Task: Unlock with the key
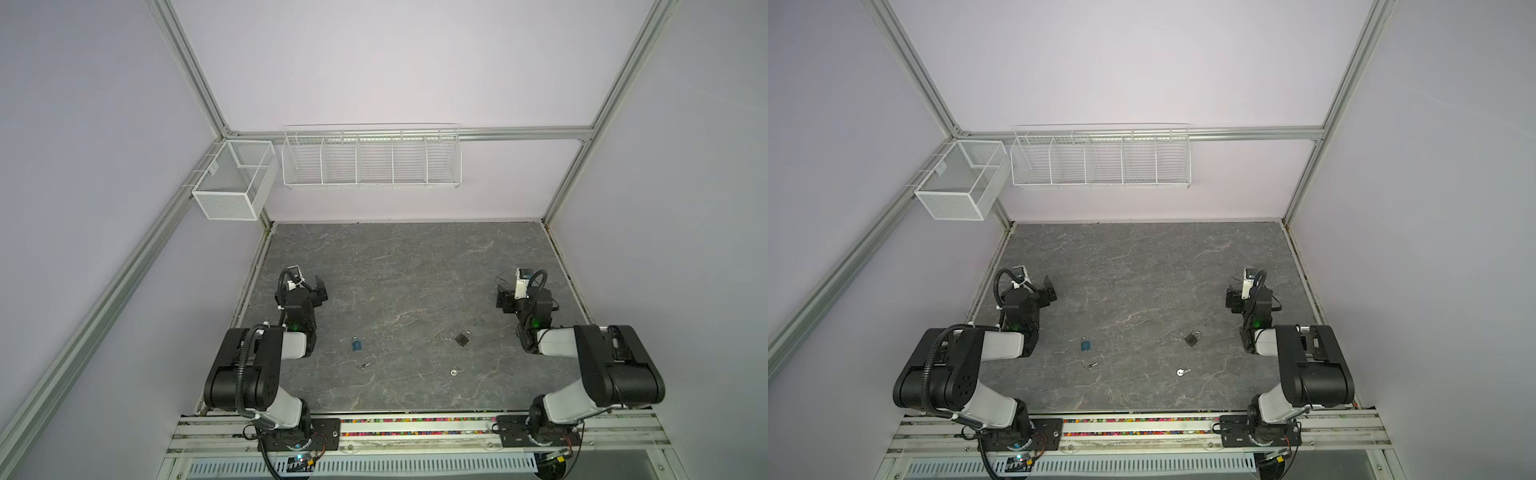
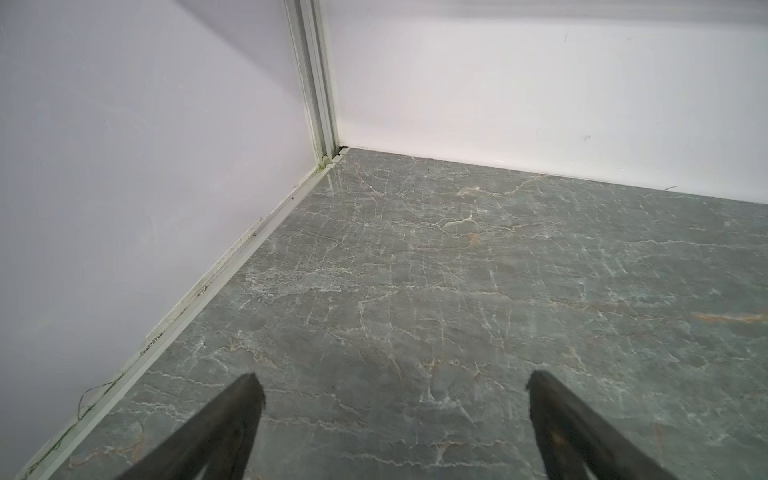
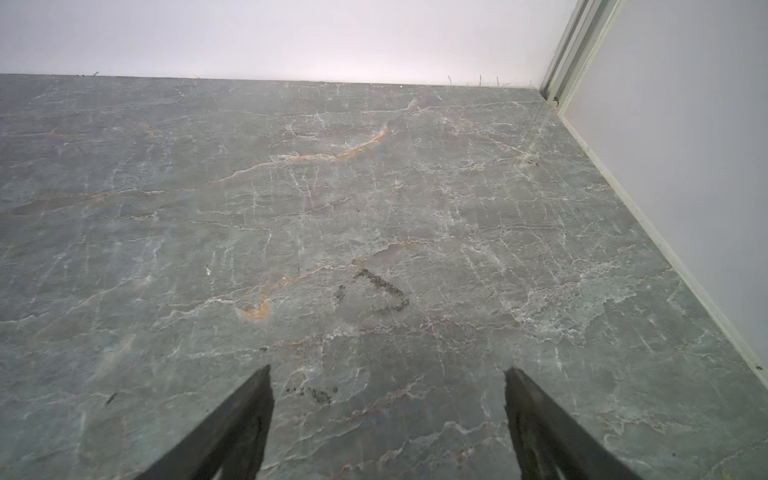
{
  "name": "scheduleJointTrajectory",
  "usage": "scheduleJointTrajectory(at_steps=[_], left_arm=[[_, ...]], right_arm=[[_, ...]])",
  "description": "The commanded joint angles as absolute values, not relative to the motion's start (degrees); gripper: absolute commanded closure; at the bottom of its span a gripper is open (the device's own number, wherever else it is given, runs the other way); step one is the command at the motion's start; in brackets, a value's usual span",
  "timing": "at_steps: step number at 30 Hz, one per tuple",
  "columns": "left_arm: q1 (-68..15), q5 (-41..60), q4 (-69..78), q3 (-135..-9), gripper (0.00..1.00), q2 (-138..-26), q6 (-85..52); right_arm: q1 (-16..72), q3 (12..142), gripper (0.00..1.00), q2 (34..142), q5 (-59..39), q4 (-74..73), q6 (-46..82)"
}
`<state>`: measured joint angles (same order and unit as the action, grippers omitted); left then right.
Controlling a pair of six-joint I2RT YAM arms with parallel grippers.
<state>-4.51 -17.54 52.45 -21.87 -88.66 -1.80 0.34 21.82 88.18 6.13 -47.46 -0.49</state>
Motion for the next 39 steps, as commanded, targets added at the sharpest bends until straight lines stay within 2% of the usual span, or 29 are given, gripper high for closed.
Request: scheduleJointTrajectory(at_steps=[1,33,39], left_arm=[[-4.31,-17.05,53.00,-22.05,0.01,-88.95,-0.83],[-4.31,-19.11,53.76,-21.54,0.01,-88.65,-1.79],[-4.35,-18.44,53.23,-20.33,0.01,-85.24,-1.67]], right_arm=[[0.10,22.46,0.12,87.61,5.54,-48.69,-1.67],[0.17,22.07,0.12,87.36,5.52,-49.21,-1.69],[0.11,21.09,0.12,82.92,7.23,-47.46,-0.85]])
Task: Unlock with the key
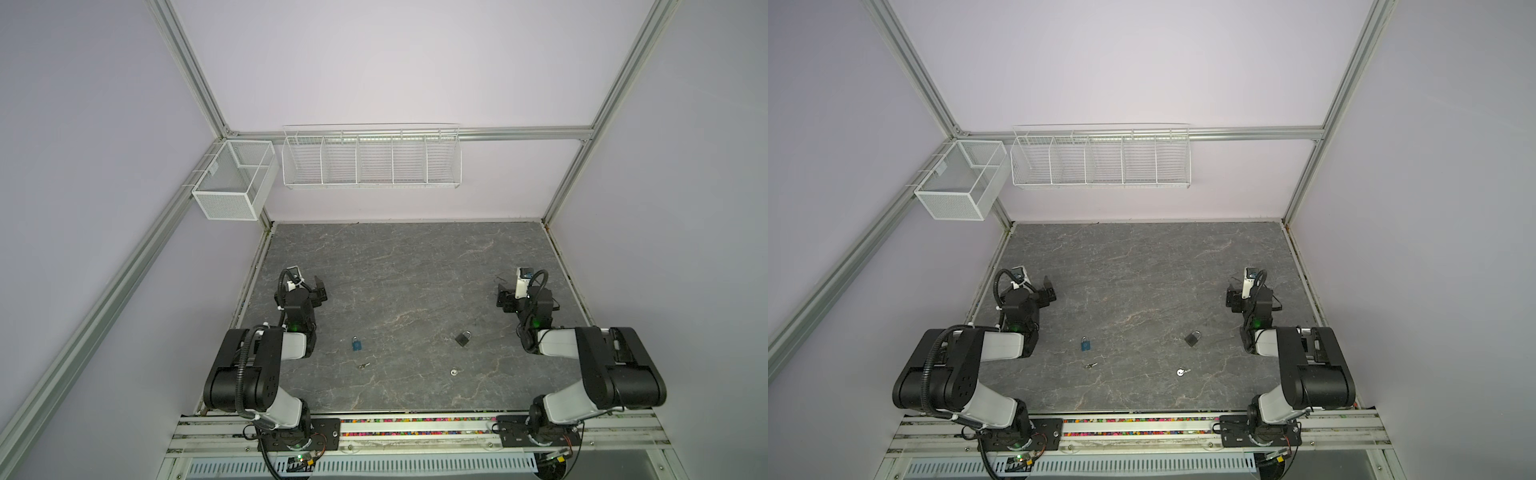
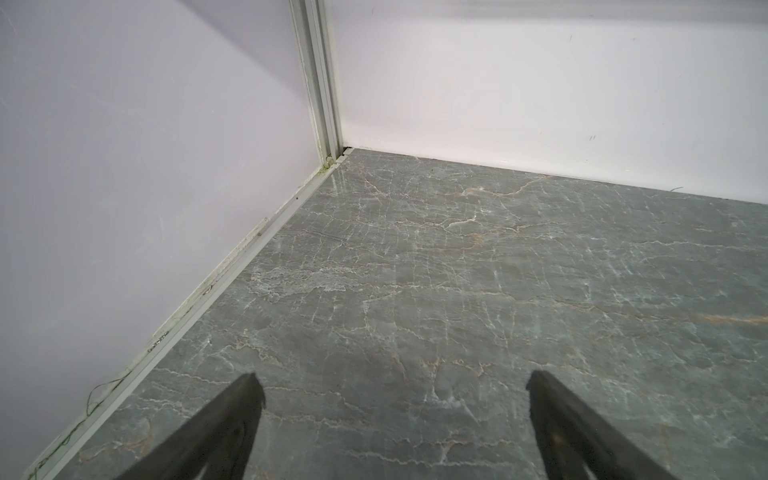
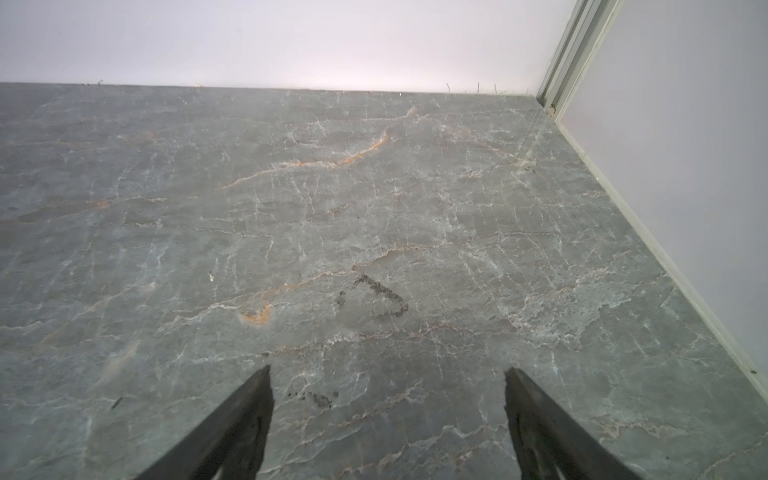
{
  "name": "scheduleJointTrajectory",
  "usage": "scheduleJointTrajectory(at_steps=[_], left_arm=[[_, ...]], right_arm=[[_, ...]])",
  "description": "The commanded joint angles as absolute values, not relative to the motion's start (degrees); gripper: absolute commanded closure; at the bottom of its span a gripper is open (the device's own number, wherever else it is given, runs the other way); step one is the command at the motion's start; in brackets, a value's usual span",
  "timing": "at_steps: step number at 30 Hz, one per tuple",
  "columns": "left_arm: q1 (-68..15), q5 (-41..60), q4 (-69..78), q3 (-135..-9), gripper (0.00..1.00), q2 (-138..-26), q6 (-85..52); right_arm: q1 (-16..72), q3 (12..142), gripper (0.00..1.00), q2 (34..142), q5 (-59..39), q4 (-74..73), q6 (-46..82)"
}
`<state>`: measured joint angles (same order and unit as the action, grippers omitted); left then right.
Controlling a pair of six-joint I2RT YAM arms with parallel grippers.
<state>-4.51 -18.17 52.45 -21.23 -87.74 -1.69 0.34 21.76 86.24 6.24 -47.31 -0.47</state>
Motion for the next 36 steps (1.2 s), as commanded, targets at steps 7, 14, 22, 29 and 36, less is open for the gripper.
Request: scheduleJointTrajectory(at_steps=[7,14,22,29,36], left_arm=[[-4.36,-17.79,40.63,-21.16,0.01,-73.48,-3.58],[-4.14,-20.12,19.89,-25.83,0.01,-59.73,-14.58],[-3.69,-18.66,12.62,-23.92,0.01,-48.32,-30.70],[-3.74,-8.35,-0.82,-28.85,0.01,-44.51,-32.49],[-6.15,0.20,-9.62,-29.63,0.01,-39.08,-34.91]], right_arm=[[0.00,23.28,0.11,73.32,8.99,-35.07,1.40],[-0.84,26.14,0.12,64.35,5.36,-24.05,8.14],[-1.17,36.71,0.11,61.08,9.10,5.01,28.62],[-0.90,39.26,0.11,59.50,-1.15,13.86,28.48],[4.79,44.77,0.12,61.29,-7.31,25.56,23.57]])
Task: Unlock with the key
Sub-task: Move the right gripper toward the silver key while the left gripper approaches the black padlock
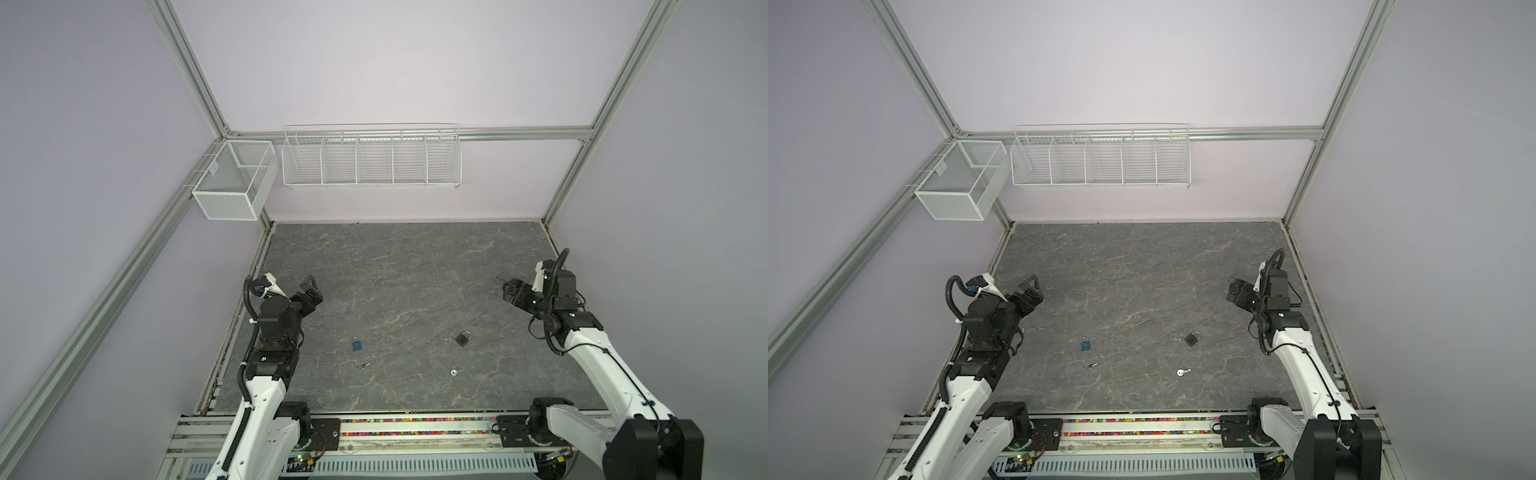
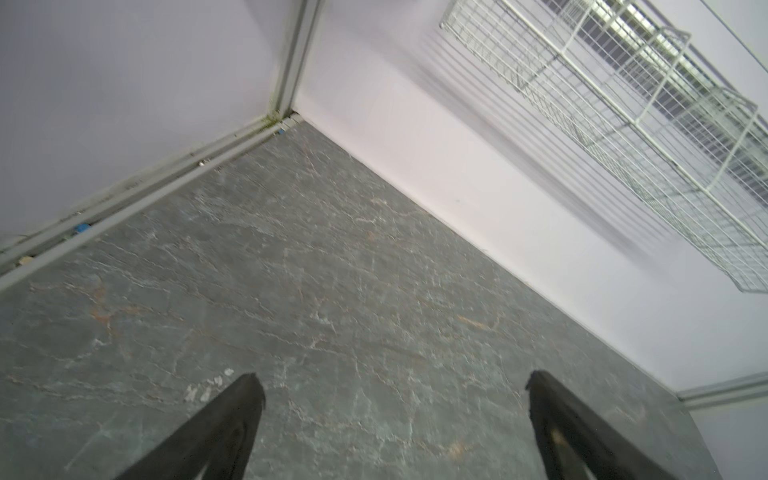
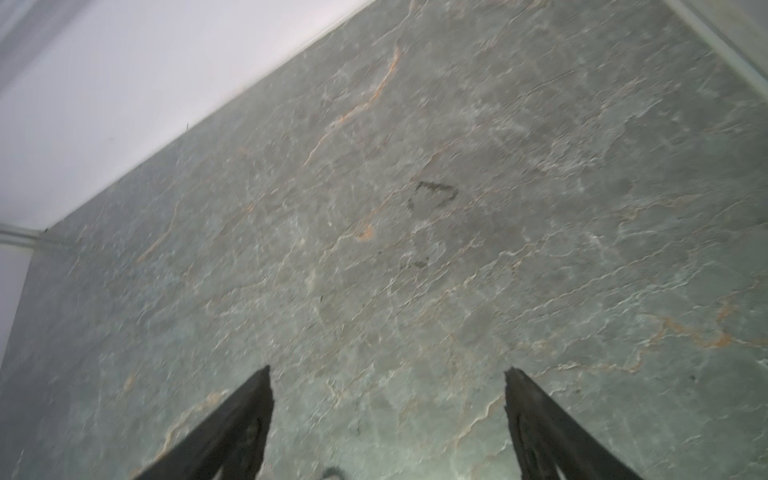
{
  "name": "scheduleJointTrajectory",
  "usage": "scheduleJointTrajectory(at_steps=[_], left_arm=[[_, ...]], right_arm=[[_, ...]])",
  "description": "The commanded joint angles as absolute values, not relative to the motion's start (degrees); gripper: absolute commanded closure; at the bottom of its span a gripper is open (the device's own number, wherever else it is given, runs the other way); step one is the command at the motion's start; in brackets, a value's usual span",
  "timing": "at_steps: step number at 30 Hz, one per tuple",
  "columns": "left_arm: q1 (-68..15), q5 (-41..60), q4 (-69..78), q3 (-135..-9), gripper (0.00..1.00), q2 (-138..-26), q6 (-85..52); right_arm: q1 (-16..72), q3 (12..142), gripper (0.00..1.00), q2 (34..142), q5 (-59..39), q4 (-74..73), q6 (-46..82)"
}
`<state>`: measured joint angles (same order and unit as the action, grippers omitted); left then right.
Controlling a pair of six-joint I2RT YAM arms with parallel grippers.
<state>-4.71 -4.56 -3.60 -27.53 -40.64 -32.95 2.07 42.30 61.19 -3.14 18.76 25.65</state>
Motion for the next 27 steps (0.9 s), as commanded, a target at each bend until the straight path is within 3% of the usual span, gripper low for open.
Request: scheduleJointTrajectory(at_steps=[1,13,27], left_arm=[[-7.42,0.09,-10.59,-29.80,0.01,-38.65,-34.85],[-26.11,-2.98,-12.38,-29.53,0.01,-41.45,-36.49],[-45.89,-13.47,-12.64,-29.74,0.01,-48.40,-40.63]], right_arm=[[6.50,45.28,0.12,60.95,-7.29,26.93,22.91],[24.81,48.08,0.12,60.55,-4.75,41.68,25.28],[44.52,42.45,0.07,63.57,-1.45,42.07,39.86]])
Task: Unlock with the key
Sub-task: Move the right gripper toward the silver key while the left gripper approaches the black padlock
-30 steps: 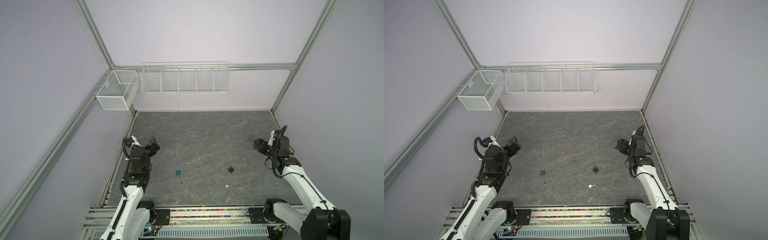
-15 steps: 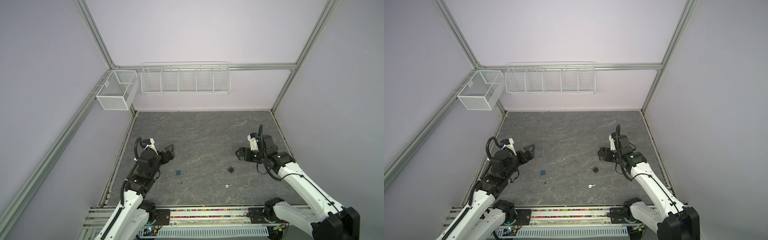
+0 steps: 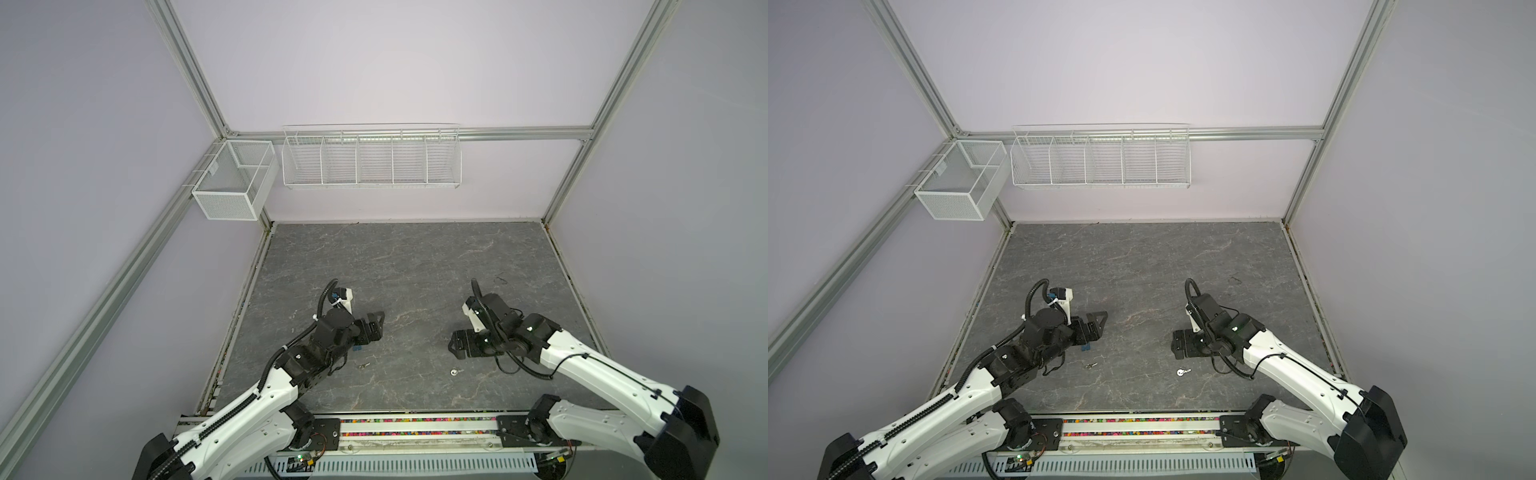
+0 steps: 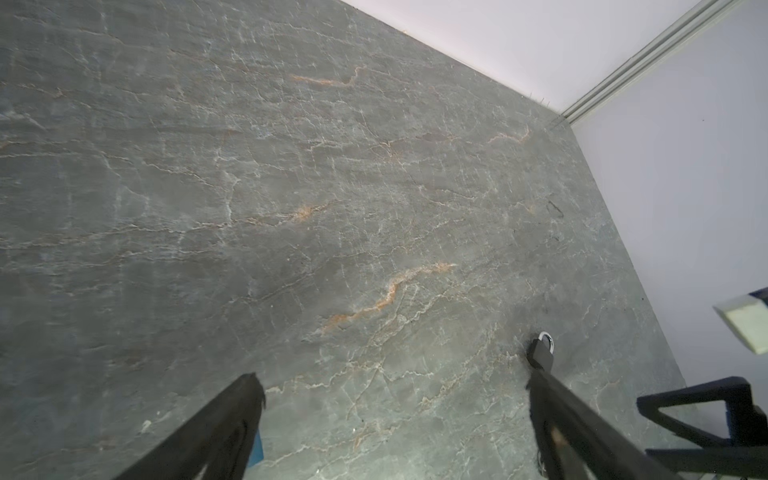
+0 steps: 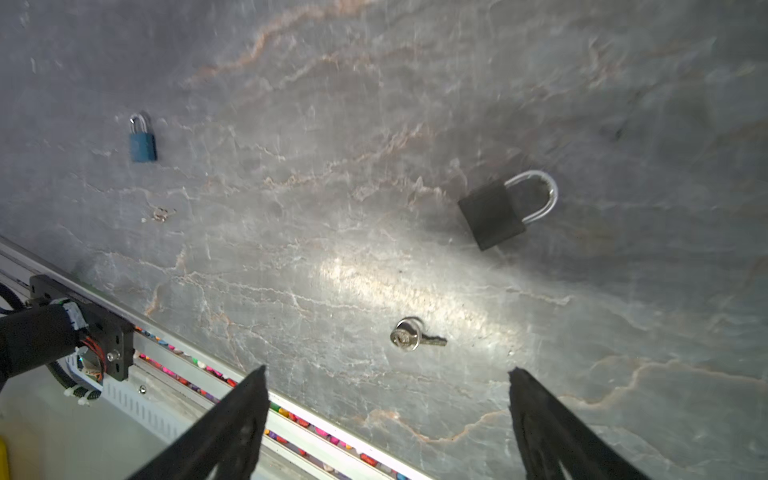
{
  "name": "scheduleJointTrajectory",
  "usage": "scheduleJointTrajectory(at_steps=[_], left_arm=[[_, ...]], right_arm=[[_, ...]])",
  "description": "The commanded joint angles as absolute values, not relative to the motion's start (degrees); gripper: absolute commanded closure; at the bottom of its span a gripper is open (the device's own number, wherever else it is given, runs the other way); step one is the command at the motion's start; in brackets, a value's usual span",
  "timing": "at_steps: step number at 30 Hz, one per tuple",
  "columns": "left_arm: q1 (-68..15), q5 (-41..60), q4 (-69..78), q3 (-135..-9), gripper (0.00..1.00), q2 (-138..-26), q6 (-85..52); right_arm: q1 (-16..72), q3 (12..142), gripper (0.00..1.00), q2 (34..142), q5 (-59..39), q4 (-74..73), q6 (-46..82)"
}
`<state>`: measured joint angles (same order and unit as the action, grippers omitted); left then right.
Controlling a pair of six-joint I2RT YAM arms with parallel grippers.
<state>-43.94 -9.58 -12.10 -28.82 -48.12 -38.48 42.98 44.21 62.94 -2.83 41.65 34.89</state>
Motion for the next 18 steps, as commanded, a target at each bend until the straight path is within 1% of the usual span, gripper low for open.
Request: scheduleJointTrajectory(at_steps=[1,4,7,10,14,17,18], left_arm=[[-46.98,-14.17,-12.45,-29.58,0.01,-48.70,-41.04],[-49.63,-16.44,-11.27,-29.13,0.01,-49.58,-42.50],[-50.75,-16.31,-8.96,-28.79,0.01,-51.24,-43.88],[-51.62,-16.13,-7.33,-28.34,0.01,-52.91,-44.76],[-52.03,-14.67,-4.48,-27.27,0.01,-54.12,-42.78],[-51.94,-15.09,-6.23,-28.09,0.01,-54.41,-42.11],[-52.02,-15.12,-6.93,-28.51,0.01,-54.29,-41.78]], right_arm=[[45.19,41.69,0.07,63.84,-1.56,41.67,40.64],[46.35,38.97,0.05,64.87,-2.35,39.01,41.32],[47.32,37.31,0.02,65.74,-4.73,36.15,42.24],[49.81,35.52,0.00,66.35,-4.79,33.75,44.39],[51.39,35.73,0.10,69.97,-4.43,32.24,44.98],[52.60,36.55,0.21,72.33,-3.72,31.51,44.38],[52.67,36.64,0.24,72.87,-3.48,31.39,44.42]])
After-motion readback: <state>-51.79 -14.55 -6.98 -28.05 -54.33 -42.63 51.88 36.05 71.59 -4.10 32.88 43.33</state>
